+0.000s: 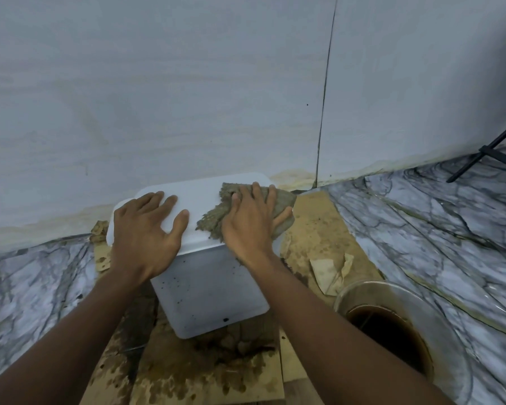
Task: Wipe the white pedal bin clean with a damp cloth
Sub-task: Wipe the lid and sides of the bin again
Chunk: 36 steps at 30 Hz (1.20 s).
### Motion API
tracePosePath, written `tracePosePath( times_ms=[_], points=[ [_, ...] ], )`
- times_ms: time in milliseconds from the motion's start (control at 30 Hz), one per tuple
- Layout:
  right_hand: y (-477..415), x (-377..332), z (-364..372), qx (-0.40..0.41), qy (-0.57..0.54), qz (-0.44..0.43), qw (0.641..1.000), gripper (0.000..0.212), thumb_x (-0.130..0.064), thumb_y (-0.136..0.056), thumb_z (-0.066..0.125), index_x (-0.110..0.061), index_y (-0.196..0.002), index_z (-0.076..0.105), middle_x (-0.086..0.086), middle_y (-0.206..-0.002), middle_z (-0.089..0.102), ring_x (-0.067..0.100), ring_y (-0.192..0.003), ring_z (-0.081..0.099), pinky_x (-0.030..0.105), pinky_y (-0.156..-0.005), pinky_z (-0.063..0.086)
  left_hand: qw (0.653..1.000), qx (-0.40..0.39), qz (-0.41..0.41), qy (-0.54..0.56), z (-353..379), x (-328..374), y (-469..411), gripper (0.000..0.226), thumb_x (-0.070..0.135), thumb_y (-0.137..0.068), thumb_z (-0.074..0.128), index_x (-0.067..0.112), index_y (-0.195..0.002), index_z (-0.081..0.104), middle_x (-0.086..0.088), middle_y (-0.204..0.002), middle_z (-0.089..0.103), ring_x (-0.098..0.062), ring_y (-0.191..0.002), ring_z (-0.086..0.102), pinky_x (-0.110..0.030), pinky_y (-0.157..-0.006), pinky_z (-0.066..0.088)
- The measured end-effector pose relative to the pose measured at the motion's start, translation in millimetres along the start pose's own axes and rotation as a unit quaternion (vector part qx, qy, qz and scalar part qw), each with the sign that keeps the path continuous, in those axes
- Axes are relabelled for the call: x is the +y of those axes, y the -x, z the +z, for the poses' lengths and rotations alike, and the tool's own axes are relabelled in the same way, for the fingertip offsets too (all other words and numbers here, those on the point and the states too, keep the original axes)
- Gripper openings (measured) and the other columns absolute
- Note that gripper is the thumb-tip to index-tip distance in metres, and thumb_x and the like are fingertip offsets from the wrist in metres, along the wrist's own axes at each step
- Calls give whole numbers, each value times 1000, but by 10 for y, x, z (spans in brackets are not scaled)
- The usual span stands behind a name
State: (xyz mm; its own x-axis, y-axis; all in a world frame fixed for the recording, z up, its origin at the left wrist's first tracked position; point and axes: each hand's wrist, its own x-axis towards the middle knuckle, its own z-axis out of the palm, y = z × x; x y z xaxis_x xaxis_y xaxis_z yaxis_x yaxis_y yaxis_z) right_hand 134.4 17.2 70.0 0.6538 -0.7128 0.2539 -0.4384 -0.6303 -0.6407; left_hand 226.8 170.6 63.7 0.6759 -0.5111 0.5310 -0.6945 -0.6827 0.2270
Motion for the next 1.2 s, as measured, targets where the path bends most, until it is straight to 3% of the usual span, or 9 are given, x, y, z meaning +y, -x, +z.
tracePosePath(
  times_ms=[133,333,533,700,733,867,1000,1067,1200],
  points=[
    [-101,-133,-117,-63,-32,48,996,34,-25,-103,35,-17,-121,63,9,-164,22,31,-154,-11,74,-109,-18,1000,0,-3,-1,-14,-8,18,67,59,-94,34,14,-131,67,-15,-139,61,-31,-136,50,-49,-115,29],
    [222,-447,40,-74,-42,36,996,48,-25,-104,35,-14,-150,37,10,-169,0,28,-151,-26,73,-109,-16,1000,-1,15,-2,-6,-51,49,64,55,-97,34,11,-128,69,-18,-134,63,-33,-132,54,-52,-112,36],
    [216,-362,-28,-137,-57,4,989,58,-47,-105,30,-20,-155,30,5,-169,-9,19,-150,-30,69,-103,-30,999,-15,10,48,-21,-91,16,63,47,-105,21,13,-132,66,-14,-138,61,-30,-137,50,-56,-113,34],
    [411,-423,-102,-211,-135,-57,967,57,-43,-103,38,-26,-157,26,-1,-168,-11,11,-149,-29,65,-105,-31,995,13,21,97,-138,-41,-49,66,43,-105,24,-3,-95,71,-20,-96,72,-37,-99,64,-41,-90,44],
    [432,-408,-116,-217,-143,-71,963,57,-40,-103,40,-27,-157,26,-2,-168,-10,10,-149,-28,64,-105,-32,994,4,9,110,-159,-36,-64,68,46,-104,25,-2,-97,71,-19,-98,72,-37,-100,64,-41,-90,43],
    [468,-230,-338,-211,-120,-101,965,63,-22,-98,53,-27,-157,28,-4,-169,4,9,-154,-10,63,-115,-21,991,-48,-60,110,-231,73,-117,75,63,-94,27,13,-141,57,-10,-147,55,-28,-139,45,-44,-118,30],
    [345,192,-652,-117,-93,-144,978,74,-19,-83,70,-22,-150,40,-4,-160,34,9,-153,5,60,-122,12,992,-89,65,57,-228,403,-115,71,61,-94,36,18,-150,47,-8,-157,42,-24,-149,30,-42,-124,18],
    [176,435,-738,-105,-43,-166,980,82,-28,-79,75,-23,-152,38,-3,-161,33,9,-154,2,56,-123,15,983,-124,135,19,-159,549,-96,72,60,-94,38,20,-153,41,-7,-160,37,-22,-151,23,-39,-125,11],
    [-104,740,-778,-188,12,-198,962,91,-34,-82,78,-21,-157,28,-2,-166,20,11,-155,3,46,-125,19,966,-171,188,-43,1,735,-54,76,63,-97,36,22,-160,23,-5,-166,23,-19,-154,14,-35,-125,1]
  ],
)
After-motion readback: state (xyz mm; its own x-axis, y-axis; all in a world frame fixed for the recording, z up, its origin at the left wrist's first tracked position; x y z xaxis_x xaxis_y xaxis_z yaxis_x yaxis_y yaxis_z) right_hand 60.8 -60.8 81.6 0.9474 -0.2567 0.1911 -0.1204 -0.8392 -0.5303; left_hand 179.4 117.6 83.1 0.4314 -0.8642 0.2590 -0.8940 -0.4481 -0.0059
